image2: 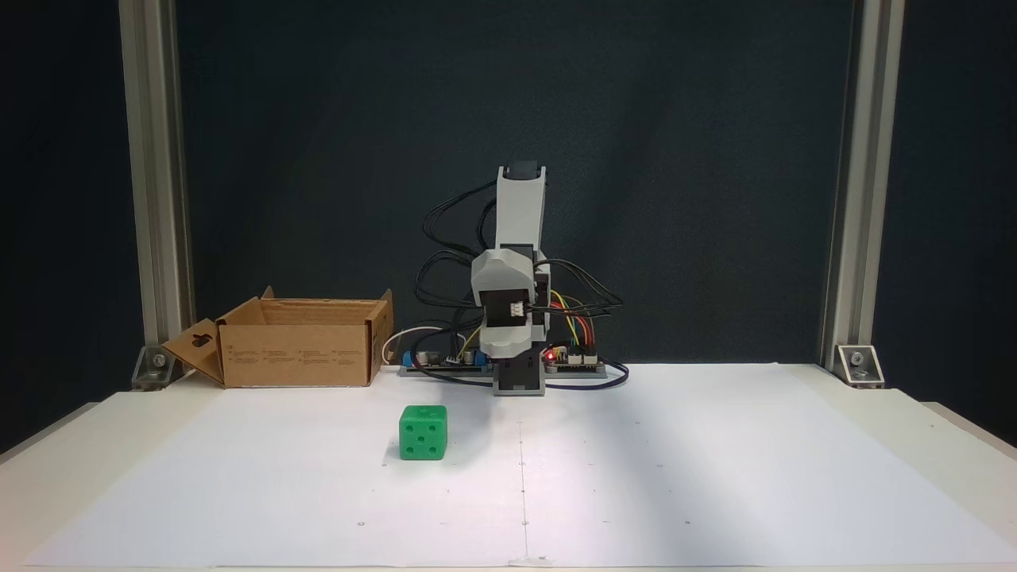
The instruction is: Grasp a green dice and put it in the bin.
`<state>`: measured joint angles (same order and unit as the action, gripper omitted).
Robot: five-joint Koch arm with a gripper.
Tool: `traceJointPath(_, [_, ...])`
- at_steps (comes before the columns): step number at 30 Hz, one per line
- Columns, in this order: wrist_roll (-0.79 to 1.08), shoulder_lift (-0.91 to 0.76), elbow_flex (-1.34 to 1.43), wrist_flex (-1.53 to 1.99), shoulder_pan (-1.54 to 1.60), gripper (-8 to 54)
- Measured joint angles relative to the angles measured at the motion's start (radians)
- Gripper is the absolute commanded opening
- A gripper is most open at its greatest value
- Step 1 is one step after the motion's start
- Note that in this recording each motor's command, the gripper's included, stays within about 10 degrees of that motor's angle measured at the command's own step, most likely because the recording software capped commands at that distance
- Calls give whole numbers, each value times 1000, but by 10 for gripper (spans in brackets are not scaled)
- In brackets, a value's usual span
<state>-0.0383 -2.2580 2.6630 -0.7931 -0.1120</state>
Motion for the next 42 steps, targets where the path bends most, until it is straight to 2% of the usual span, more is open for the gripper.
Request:
traceJointPath(14, [0,0,0,-5,-3,453])
traceJointPath(20, [0,0,0,-5,-2,415])
traceJointPath(24, [0,0,-6,29,2,435])
traceJointPath(42, [2,0,-548,1014,28,440])
